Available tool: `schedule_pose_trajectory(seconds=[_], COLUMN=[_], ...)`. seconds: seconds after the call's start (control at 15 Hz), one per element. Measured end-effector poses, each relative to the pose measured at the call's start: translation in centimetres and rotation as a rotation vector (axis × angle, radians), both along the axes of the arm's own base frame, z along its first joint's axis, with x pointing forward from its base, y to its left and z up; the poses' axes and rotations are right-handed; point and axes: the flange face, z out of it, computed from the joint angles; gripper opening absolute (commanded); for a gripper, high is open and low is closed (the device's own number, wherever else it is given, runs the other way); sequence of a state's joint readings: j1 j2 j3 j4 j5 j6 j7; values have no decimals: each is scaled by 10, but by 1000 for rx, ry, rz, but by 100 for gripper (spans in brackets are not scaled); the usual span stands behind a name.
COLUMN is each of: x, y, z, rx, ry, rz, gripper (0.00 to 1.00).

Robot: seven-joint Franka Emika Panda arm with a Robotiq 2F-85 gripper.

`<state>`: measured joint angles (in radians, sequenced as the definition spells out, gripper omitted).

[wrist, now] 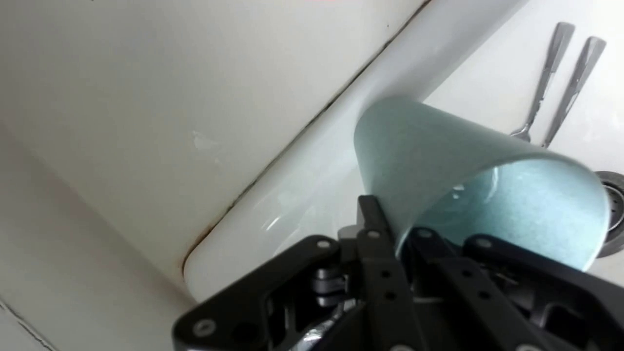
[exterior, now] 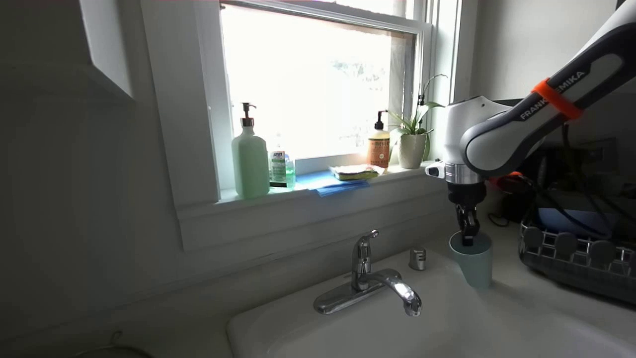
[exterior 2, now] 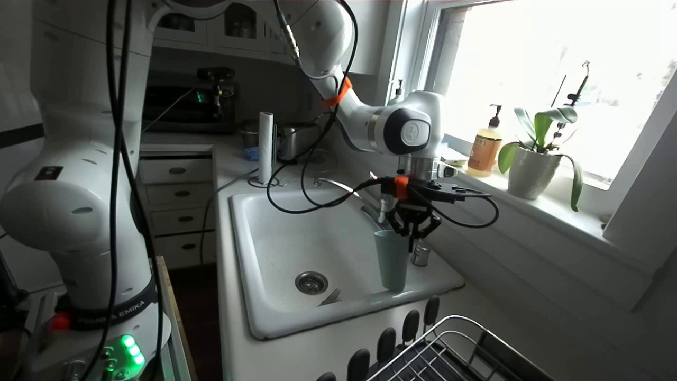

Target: Pour the liquid from the blue cup into the sink

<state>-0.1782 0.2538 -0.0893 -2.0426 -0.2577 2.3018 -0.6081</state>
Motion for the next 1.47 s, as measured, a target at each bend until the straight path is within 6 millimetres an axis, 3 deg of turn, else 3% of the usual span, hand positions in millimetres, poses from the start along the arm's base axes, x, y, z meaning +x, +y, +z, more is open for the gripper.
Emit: schedule_pose_trajectory(seconds=[0.27, 0.47, 0.8, 1.47], x=[-1, 2, 0, -36], y=[-2, 9, 56, 143], z=[0, -3, -8, 10], rx=[-4, -71, -200, -479], ry=[-1, -27, -106, -393], rz=[1, 59, 192, 341], gripper=[1, 1, 1, 1])
